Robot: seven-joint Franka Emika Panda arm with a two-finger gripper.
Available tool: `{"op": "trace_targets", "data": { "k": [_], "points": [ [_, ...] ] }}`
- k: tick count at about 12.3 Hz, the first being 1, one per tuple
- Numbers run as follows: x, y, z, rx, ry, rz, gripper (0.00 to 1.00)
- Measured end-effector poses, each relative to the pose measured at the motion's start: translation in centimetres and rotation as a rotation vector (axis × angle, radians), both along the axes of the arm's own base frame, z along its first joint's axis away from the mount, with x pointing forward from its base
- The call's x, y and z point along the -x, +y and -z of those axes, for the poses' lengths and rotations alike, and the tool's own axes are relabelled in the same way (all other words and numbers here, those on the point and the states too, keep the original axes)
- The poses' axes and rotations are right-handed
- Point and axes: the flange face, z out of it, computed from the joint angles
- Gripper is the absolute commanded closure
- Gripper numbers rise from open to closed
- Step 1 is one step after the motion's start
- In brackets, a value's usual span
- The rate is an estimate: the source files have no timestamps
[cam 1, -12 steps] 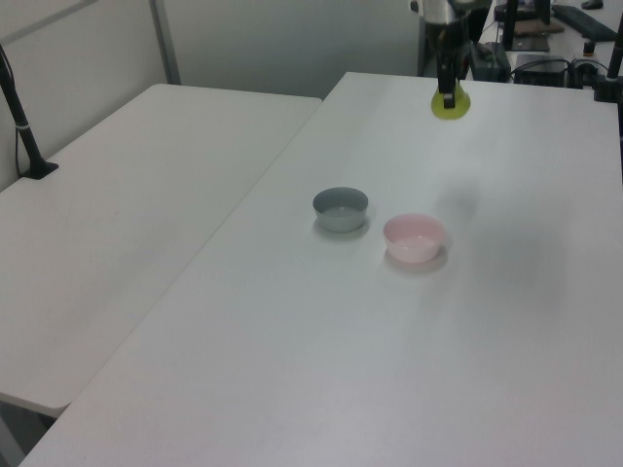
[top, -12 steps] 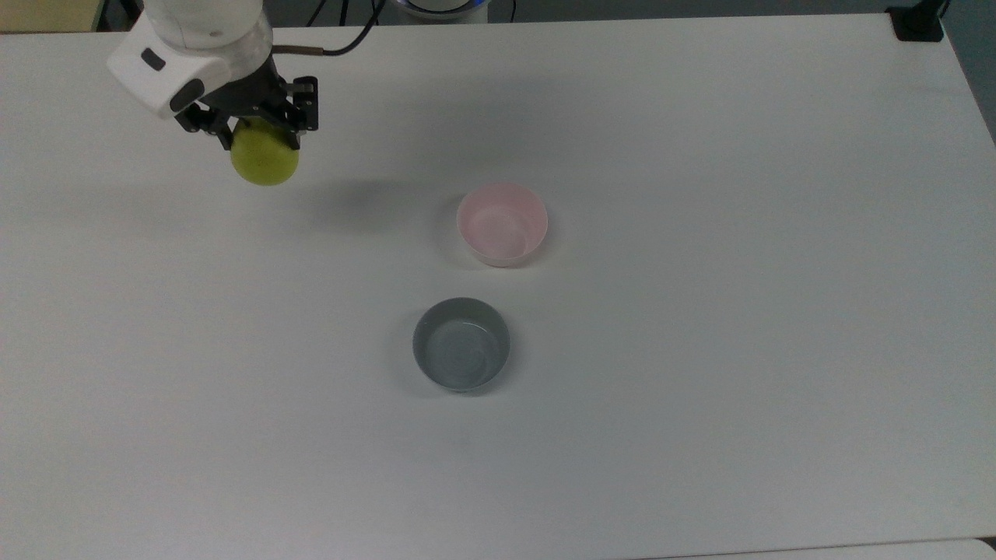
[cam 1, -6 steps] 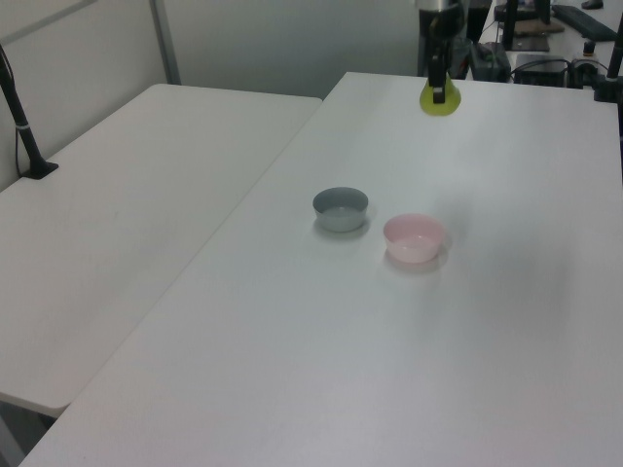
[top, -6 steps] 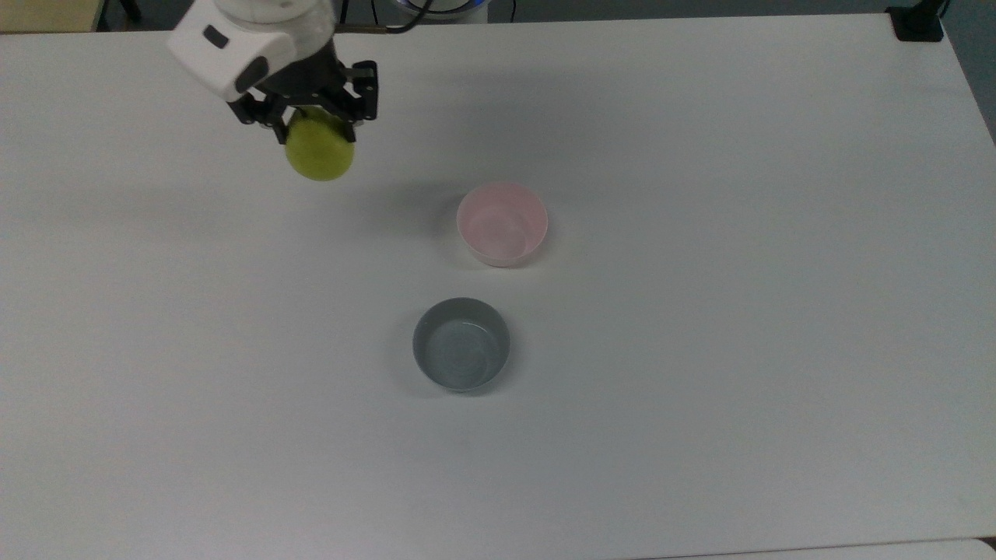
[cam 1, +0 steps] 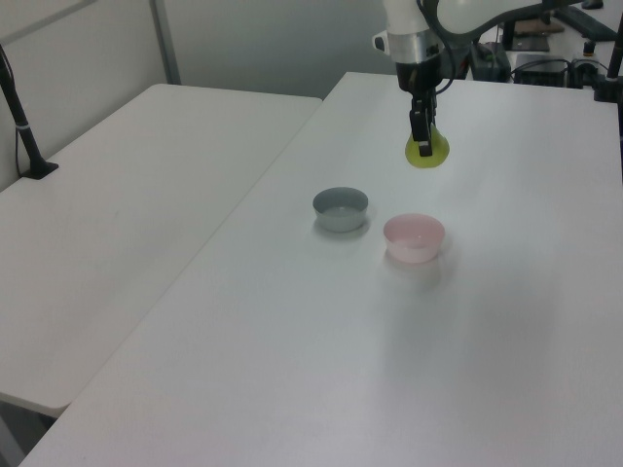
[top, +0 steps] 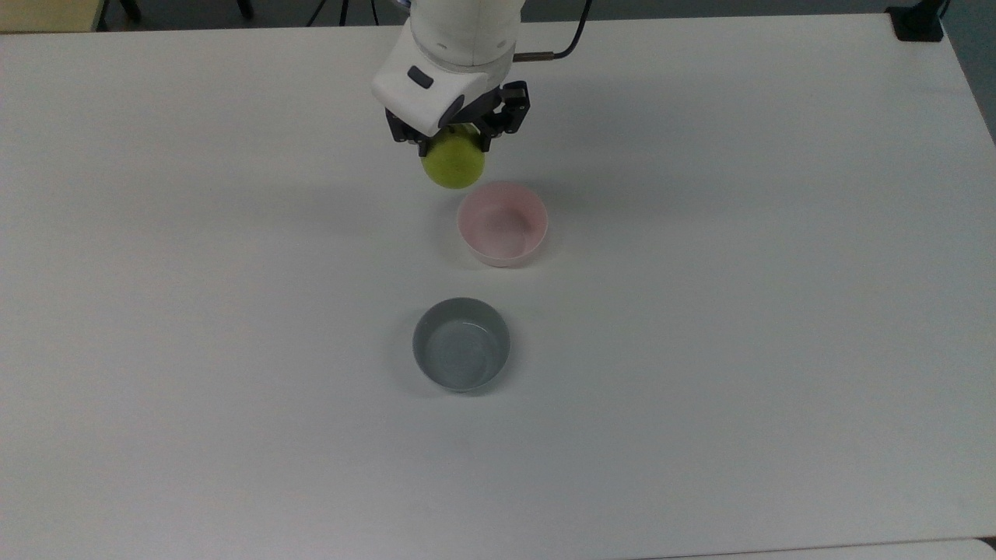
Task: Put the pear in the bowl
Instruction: 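Carry the pear over to the pink bowl, then lower the pear into the pink bowl and open the gripper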
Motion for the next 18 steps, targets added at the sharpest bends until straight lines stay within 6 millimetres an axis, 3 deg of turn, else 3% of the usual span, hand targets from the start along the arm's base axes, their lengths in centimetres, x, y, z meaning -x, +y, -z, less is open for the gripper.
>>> {"op": "trace_targets", "data": {
  "k": [4,7,13,16,18],
  "points": [
    [1.0,3.0,1.8,0.007,0.038,-0.047,0.41],
    [1.1,5.1,4.3,0.003,0.022,-0.085,0.38],
    [-0.6,5.5,10.2,0.001,0.016,-0.093,0.38],
    [-0.6,5.5,11.7,0.006,0.038,-0.092,0.36],
    [-0.5,5.5,12.2,0.005,0.038,-0.093,0.30]
  ]
}}
